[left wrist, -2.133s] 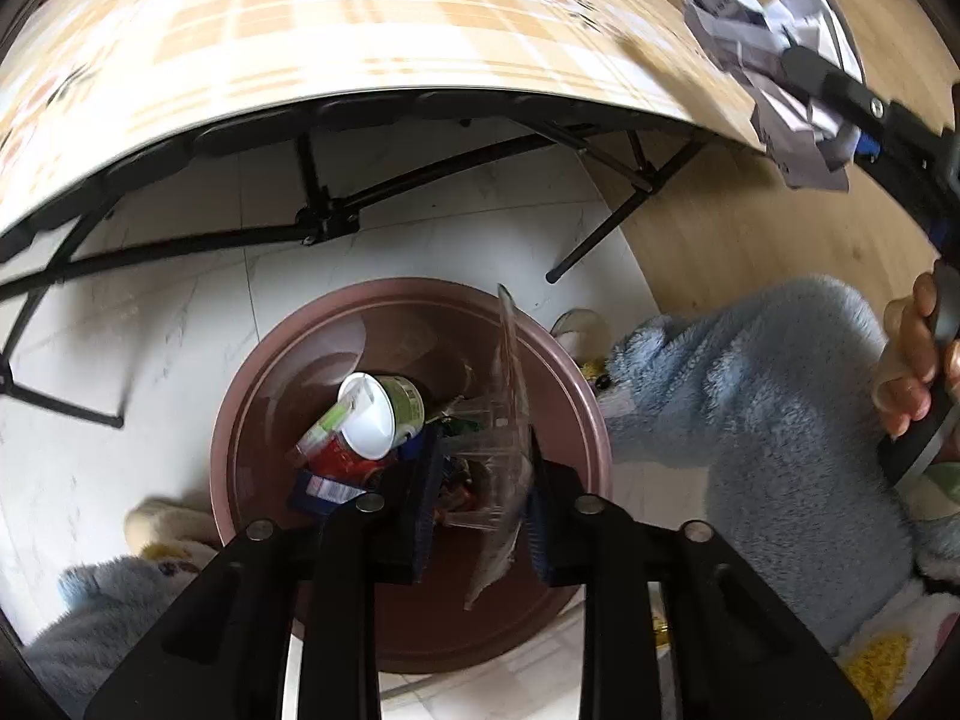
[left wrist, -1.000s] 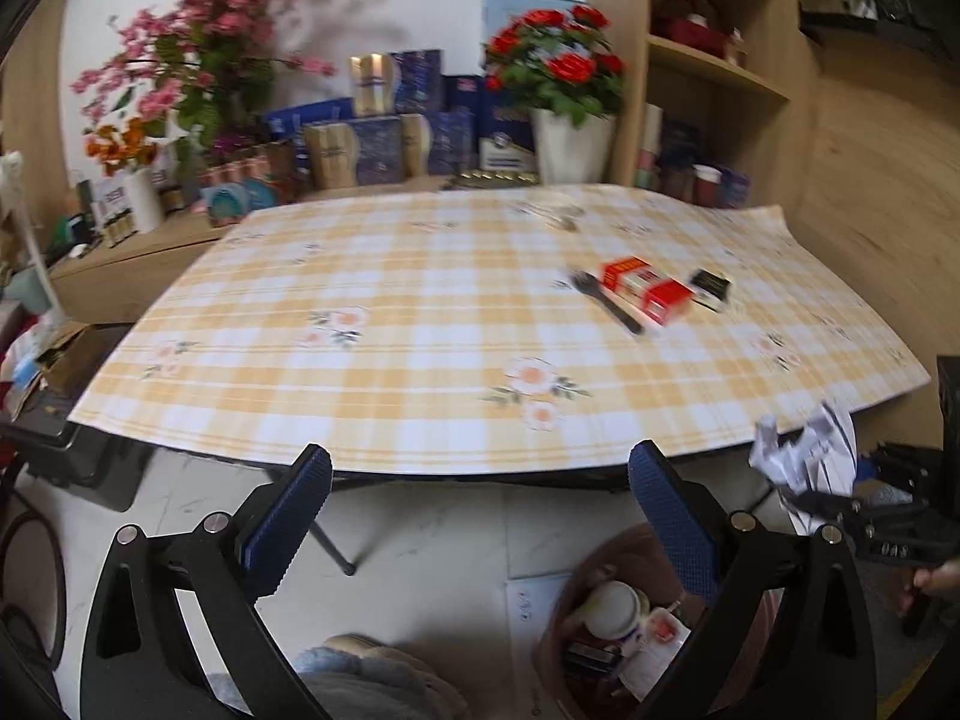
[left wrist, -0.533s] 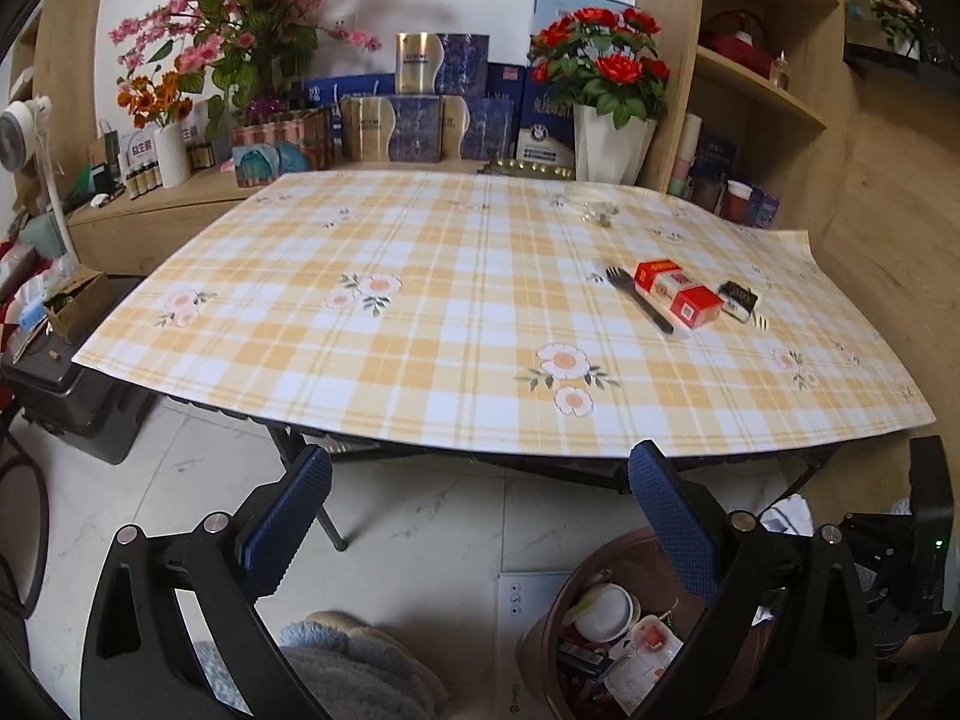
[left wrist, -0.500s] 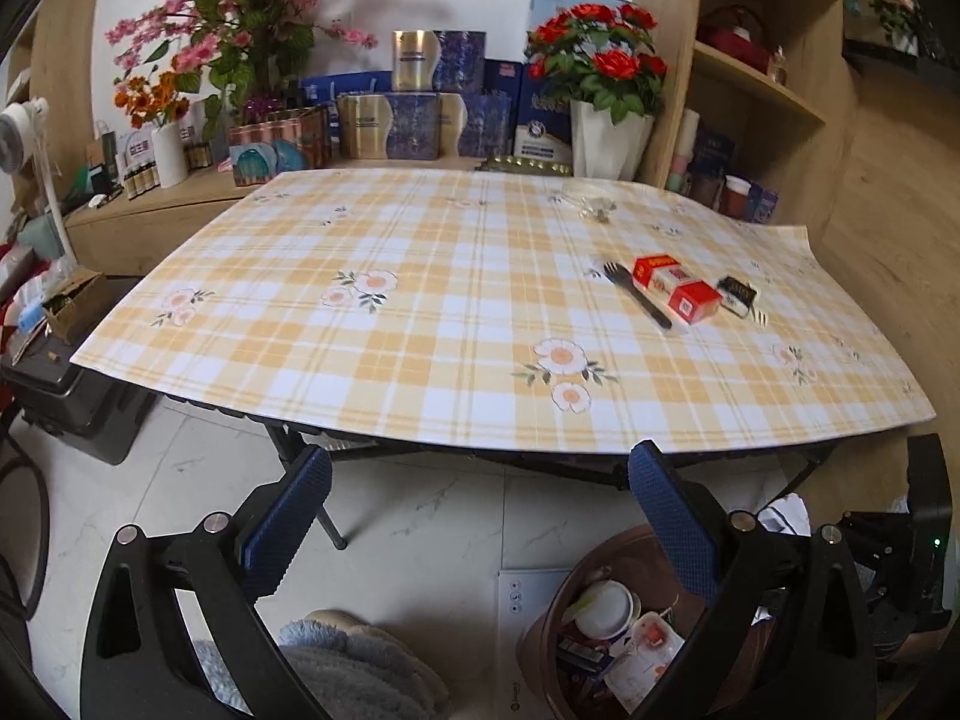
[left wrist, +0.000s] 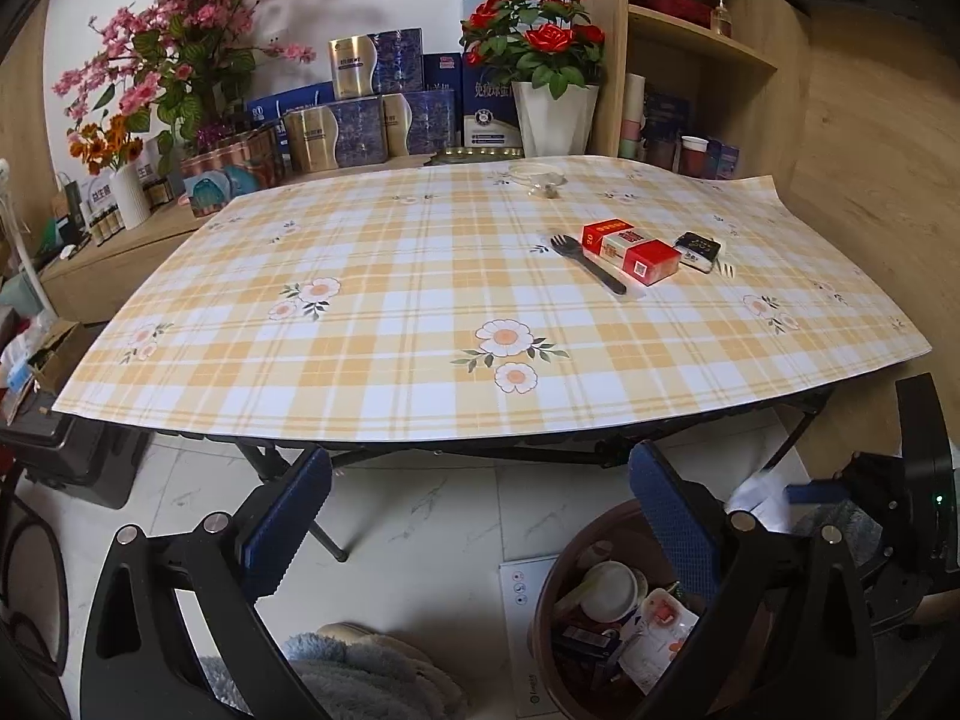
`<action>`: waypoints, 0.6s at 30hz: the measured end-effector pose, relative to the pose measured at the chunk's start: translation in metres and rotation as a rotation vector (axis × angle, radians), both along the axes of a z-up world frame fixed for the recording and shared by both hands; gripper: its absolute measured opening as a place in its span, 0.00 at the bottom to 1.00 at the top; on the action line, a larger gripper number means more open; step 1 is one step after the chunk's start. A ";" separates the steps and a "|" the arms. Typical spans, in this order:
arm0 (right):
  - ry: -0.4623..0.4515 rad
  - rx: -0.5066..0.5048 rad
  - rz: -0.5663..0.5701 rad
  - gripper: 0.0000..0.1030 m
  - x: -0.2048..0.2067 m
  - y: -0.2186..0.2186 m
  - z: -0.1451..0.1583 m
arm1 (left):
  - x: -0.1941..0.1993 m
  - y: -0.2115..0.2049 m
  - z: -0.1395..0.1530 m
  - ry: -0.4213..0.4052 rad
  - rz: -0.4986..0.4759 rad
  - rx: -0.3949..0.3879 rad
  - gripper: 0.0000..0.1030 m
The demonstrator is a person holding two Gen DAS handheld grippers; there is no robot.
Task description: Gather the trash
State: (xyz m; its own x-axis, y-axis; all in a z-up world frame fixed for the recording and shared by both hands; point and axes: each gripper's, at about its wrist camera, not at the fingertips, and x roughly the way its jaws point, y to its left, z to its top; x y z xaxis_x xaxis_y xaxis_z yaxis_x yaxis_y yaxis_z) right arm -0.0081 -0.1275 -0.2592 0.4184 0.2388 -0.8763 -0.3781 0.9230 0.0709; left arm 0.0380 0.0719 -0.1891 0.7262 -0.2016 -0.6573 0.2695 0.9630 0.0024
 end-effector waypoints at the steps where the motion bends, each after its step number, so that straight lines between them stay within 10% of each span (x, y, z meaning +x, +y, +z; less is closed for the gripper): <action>1: -0.002 -0.004 -0.004 0.92 0.000 -0.001 0.000 | 0.000 0.001 0.000 0.004 0.004 -0.010 0.94; 18: -0.035 0.032 -0.074 0.94 0.007 -0.017 0.014 | 0.006 0.012 0.000 0.022 0.043 -0.077 0.94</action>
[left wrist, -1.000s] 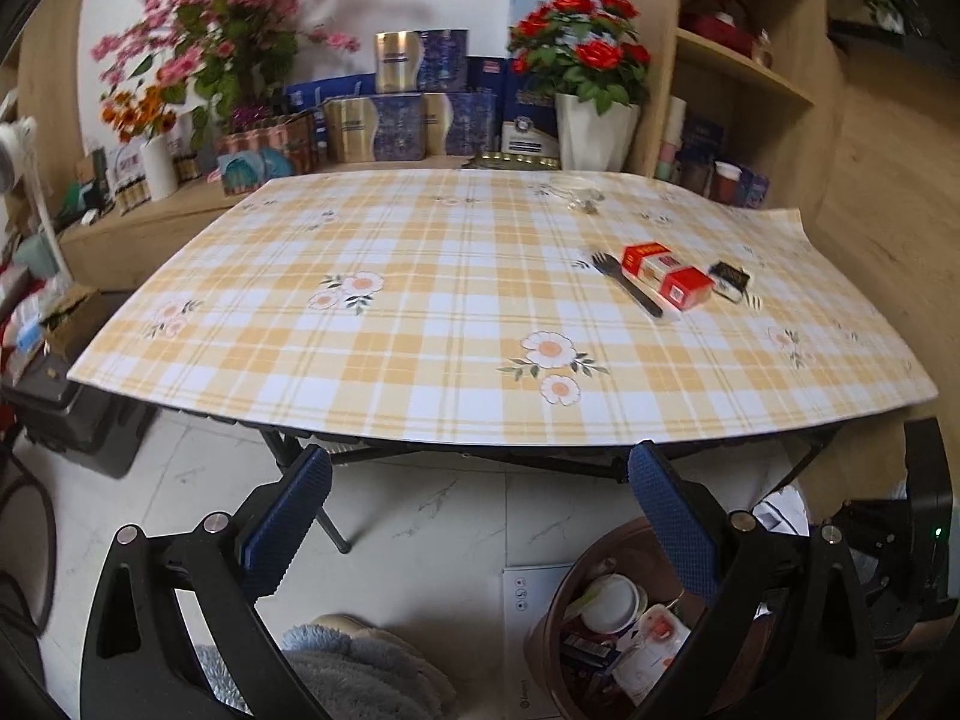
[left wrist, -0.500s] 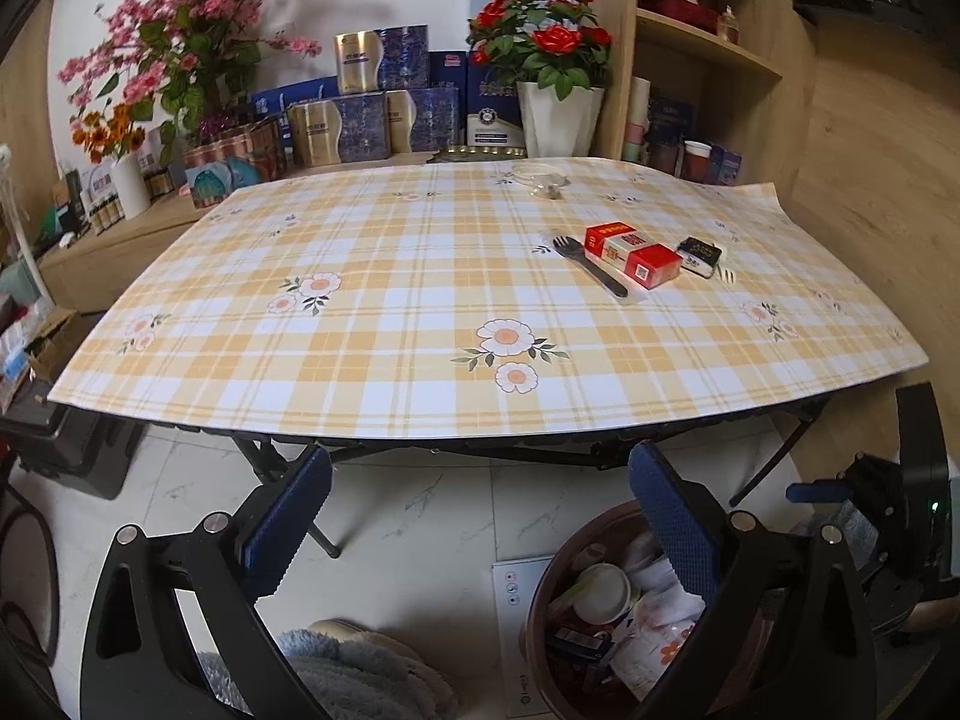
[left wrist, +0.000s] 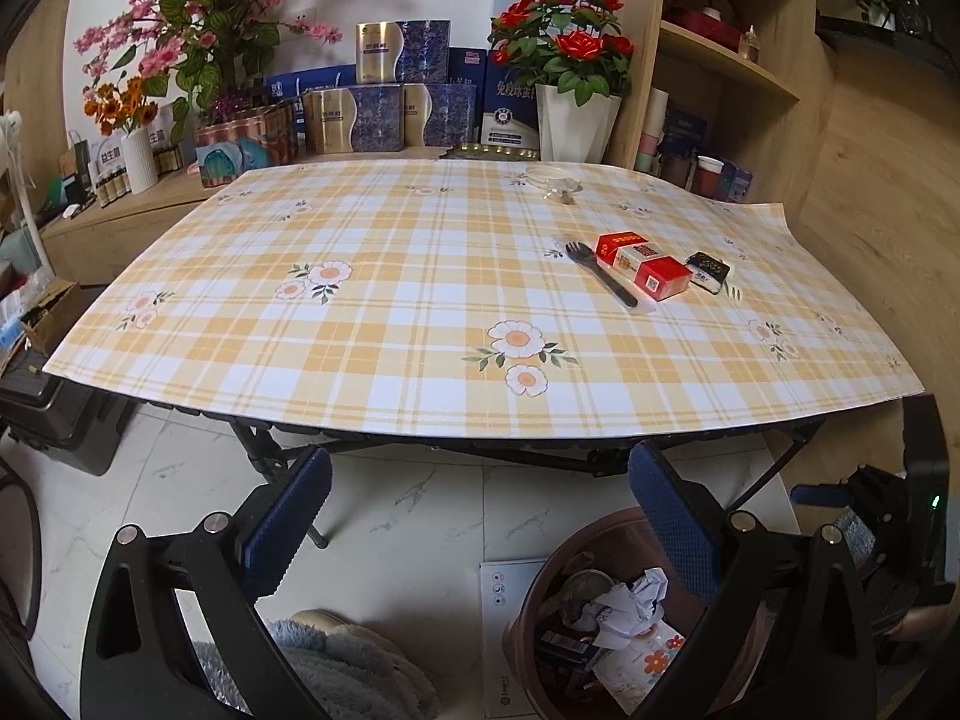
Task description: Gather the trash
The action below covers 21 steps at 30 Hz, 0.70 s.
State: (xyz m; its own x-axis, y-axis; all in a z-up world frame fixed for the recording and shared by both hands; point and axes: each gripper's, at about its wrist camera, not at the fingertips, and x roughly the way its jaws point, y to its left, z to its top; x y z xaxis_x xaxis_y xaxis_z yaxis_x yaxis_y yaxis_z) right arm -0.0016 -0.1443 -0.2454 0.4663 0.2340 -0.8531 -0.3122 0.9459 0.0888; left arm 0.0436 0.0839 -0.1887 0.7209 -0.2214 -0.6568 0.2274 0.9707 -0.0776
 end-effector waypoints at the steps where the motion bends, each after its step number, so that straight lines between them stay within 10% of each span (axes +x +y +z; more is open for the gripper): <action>1: -0.017 0.012 -0.016 0.94 0.001 -0.004 0.007 | 0.000 0.000 0.001 -0.003 -0.002 -0.003 0.94; 21: -0.223 0.007 -0.252 0.94 0.036 -0.087 0.082 | 0.045 -0.036 0.022 0.021 -0.067 -0.071 0.94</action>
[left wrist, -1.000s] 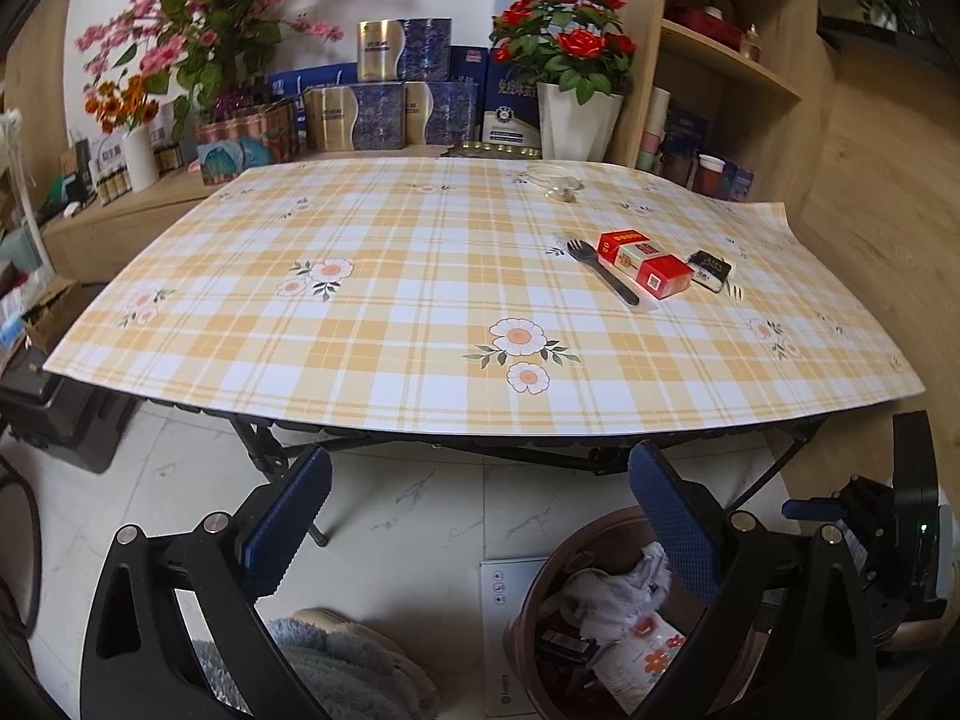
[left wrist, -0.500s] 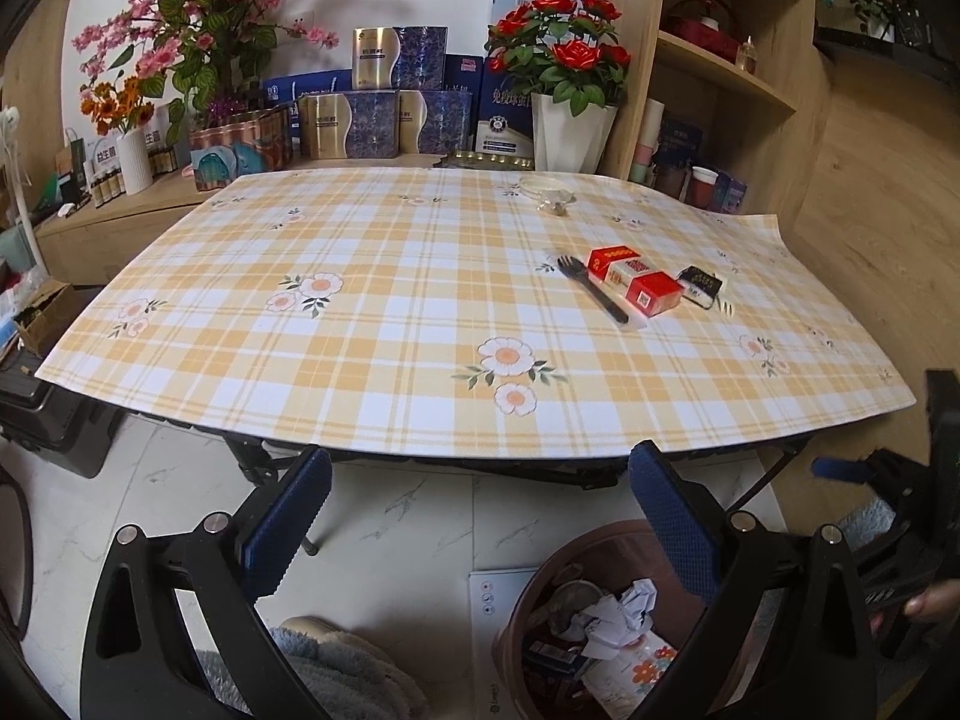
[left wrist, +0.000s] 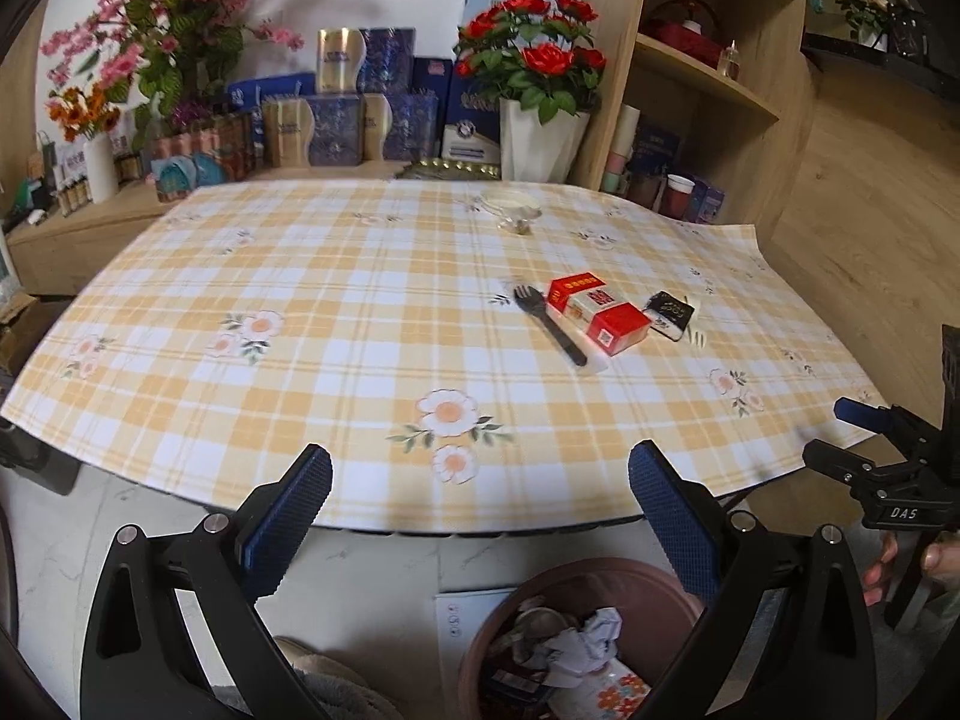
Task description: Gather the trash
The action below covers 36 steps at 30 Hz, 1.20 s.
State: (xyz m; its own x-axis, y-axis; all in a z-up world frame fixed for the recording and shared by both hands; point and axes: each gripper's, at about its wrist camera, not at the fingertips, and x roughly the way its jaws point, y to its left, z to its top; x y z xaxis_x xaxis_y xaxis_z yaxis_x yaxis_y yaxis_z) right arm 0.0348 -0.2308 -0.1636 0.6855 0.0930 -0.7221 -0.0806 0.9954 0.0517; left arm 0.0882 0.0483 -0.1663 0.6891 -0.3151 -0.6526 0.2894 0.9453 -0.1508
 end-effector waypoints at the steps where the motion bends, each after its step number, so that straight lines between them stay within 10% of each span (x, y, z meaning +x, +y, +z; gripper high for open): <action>1: 0.001 -0.003 -0.014 0.94 0.003 -0.005 -0.001 | 0.006 -0.005 -0.001 0.016 -0.008 -0.009 0.94; 14: 0.047 0.038 -0.133 0.94 0.060 -0.049 -0.014 | 0.086 -0.073 -0.031 0.151 -0.120 0.014 0.56; 23: 0.052 0.078 -0.110 0.94 0.092 -0.054 -0.020 | 0.150 -0.097 -0.055 0.240 -0.061 -0.043 0.50; 36: 0.073 0.067 -0.141 0.83 0.117 -0.068 -0.026 | 0.179 -0.133 -0.064 0.182 -0.071 0.154 0.43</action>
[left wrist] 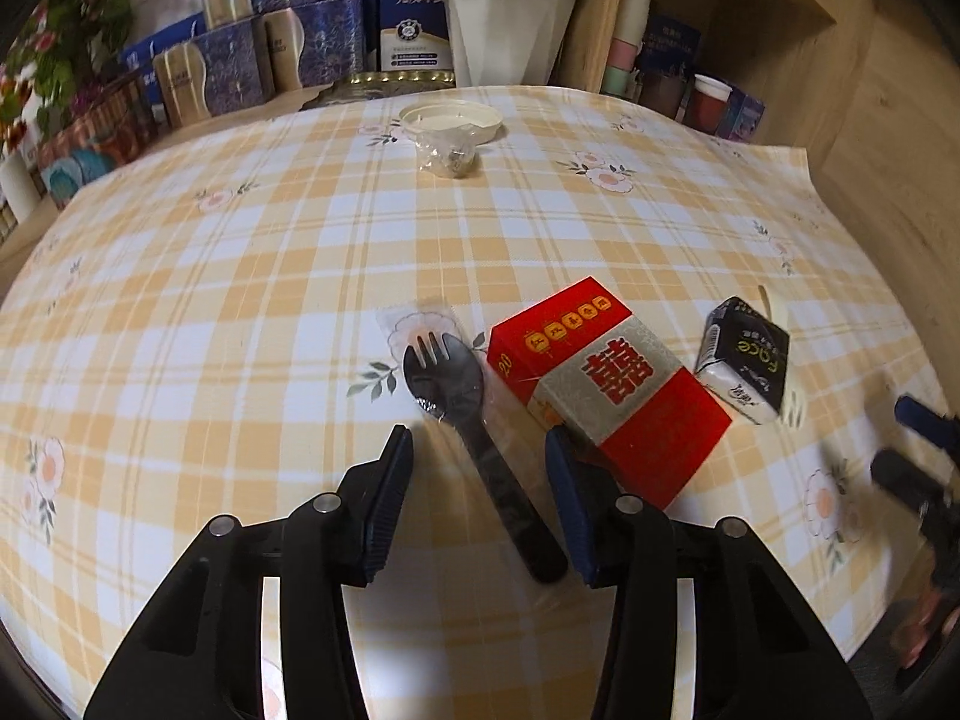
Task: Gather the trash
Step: 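Grasp the white plastic fork with the right gripper, then grasp the wrapped black plastic fork with the left gripper while the right holds the white fork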
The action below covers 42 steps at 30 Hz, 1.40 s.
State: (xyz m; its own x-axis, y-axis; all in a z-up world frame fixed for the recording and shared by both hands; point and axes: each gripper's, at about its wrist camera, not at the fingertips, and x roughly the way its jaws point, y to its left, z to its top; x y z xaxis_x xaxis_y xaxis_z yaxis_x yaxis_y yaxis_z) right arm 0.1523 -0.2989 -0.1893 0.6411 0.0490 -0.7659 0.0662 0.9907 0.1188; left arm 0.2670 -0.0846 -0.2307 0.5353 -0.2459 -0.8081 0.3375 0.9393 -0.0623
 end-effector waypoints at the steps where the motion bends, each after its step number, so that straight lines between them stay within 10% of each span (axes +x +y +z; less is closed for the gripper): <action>1: 0.012 0.001 -0.005 0.83 0.004 -0.002 -0.001 | 0.001 -0.002 -0.001 -0.009 -0.013 0.019 0.43; 22: 0.120 -0.079 -0.044 0.63 0.083 0.009 -0.030 | -0.002 0.003 -0.003 -0.027 -0.032 -0.001 0.43; 26: 0.104 -0.070 -0.027 0.24 0.081 0.010 -0.026 | -0.003 0.002 -0.004 -0.038 -0.032 0.004 0.43; 31: 0.092 -0.033 -0.004 0.24 0.075 0.012 -0.024 | -0.003 0.003 -0.004 -0.040 -0.029 -0.007 0.43; 34: 0.062 -0.035 0.005 0.24 0.069 0.015 -0.019 | -0.002 0.006 -0.003 -0.032 -0.026 -0.024 0.39; 37: 0.037 -0.020 0.006 0.24 0.060 0.016 -0.013 | 0.001 0.017 -0.002 -0.015 0.000 -0.056 0.13; 42: 0.044 0.005 0.021 0.24 0.048 0.019 -0.013 | 0.001 0.037 -0.003 0.056 0.024 -0.180 0.10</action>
State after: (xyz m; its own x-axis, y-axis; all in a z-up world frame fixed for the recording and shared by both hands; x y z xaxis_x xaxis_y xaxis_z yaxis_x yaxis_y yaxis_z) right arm 0.2002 -0.2802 -0.2024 0.6055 0.0658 -0.7931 0.0505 0.9914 0.1208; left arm 0.2679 -0.0474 -0.2340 0.4979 -0.3773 -0.7808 0.3065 0.9189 -0.2485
